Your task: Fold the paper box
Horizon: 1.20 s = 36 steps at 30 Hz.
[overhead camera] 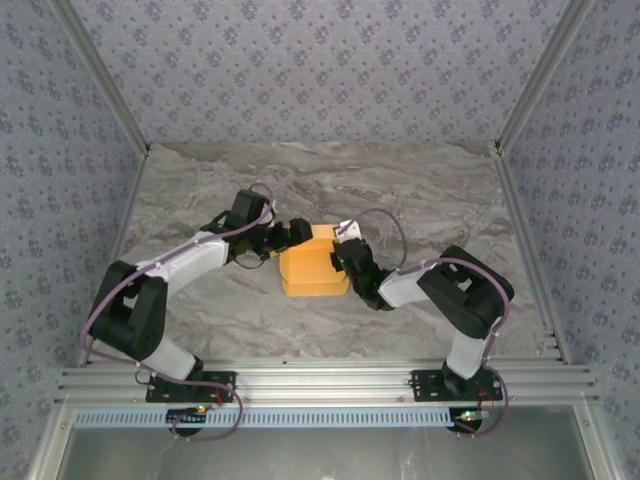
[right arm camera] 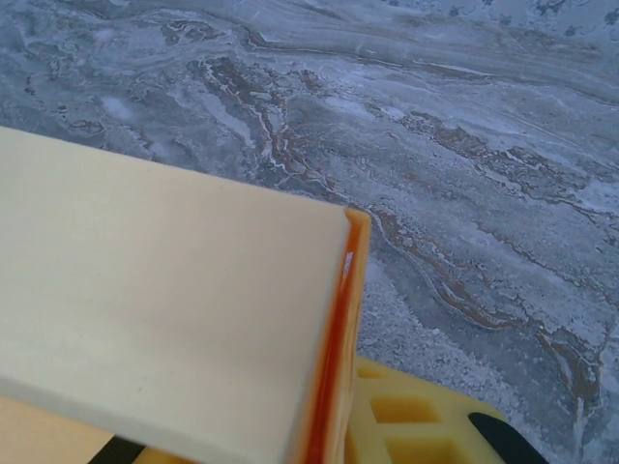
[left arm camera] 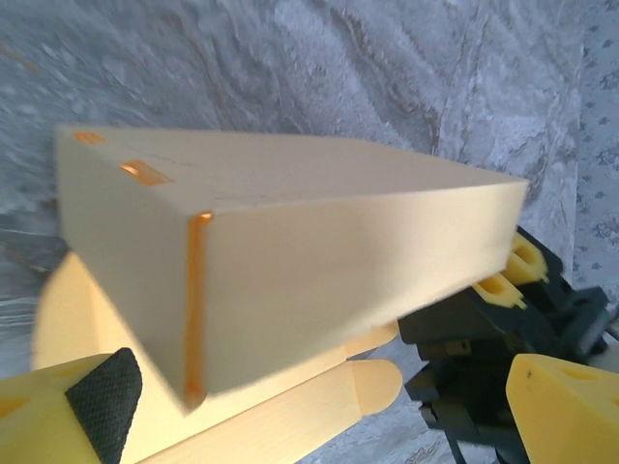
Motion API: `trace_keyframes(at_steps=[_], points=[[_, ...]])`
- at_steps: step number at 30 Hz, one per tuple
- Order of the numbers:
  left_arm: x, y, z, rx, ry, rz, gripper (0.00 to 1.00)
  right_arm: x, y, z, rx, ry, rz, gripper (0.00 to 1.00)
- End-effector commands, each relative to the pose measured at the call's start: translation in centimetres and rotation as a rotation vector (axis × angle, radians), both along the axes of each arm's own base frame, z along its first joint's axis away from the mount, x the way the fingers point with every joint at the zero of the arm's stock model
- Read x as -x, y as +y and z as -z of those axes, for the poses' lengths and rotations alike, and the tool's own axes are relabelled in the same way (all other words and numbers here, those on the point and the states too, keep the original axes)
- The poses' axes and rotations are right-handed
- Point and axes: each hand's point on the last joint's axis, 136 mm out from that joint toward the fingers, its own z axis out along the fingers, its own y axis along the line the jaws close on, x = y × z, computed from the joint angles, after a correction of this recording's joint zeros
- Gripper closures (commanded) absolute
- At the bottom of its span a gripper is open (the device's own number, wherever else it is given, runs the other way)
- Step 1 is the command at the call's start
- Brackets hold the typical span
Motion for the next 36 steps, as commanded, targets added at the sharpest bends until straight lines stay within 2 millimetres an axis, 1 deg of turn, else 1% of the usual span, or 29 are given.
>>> trace_keyframes(at_steps=[1,3,5,6,7,9,11,14,16,18,21,24,27,30,33,36], points=[[0.0,2.7,-4.1,-0.074,-0.121,-0.038,0.01,0.5,0.7,0.7,0.044,0.064,-0.134,0.83],[0.5,4.4,-5.9,-0.098,-0.199,-0.076,0.01,0.6,1.4,1.3,0.026,0.118,-0.196,0.85],[1.0,6.2,-6.7,-0.143,-0.28,-0.113,0.01,1.2,2.6,1.4,0.024,0.148,-0.277,0.85],[1.2,7.2,-6.5,-0.177,-0.316,-0.132,0.01,1.4,3.2,1.3,0.025,0.158,-0.313,0.85],[1.4,7.8,-6.3,-0.191,-0.354,-0.131,0.0,1.7,3.6,1.2,0.022,0.169,-0.347,0.85],[2.3,7.1,-6.0,-0.152,-0.484,-0.033,0.0,2.1,4.3,1.0,-0.001,0.19,-0.41,0.85],[3.1,6.7,-5.6,-0.113,-0.613,0.012,0.01,2.4,4.6,0.9,-0.048,0.239,-0.46,0.85],[3.9,7.5,-5.2,-0.12,-0.753,-0.011,0.01,2.3,4.1,0.5,-0.151,0.327,-0.485,0.86],[4.5,8.2,-4.9,-0.155,-0.8,-0.024,0.01,2.3,3.4,0.2,-0.21,0.383,-0.49,0.85],[5.5,7.7,-5.0,-0.174,-0.863,0.027,0.01,2.3,2.7,-0.3,-0.249,0.424,-0.492,0.85],[7.0,5.8,-5.1,-0.207,-0.942,0.152,0.01,2.2,1.5,-0.9,-0.29,0.479,-0.482,0.85],[8.2,3.8,-4.7,-0.22,-1.0,0.292,0.01,2.4,0.8,-1.6,-0.306,0.501,-0.492,0.85],[7.9,3.3,-4.9,-0.241,-1.026,0.303,0.01,3.1,0.9,-2.2,-0.297,0.489,-0.541,0.85],[8.8,2.1,-4.7,-0.224,-1.062,0.419,0.01,3.4,1.0,-2.3,-0.29,0.479,-0.561,0.85],[8.4,1.7,-3.9,-0.242,-1.004,0.452,0.01,3.8,1.2,-2.3,-0.29,0.48,-0.574,0.85],[8.1,1.1,-3.7,-0.218,-0.977,0.458,0.04,4.1,1.4,-2.2,-0.281,0.486,-0.584,0.85]])
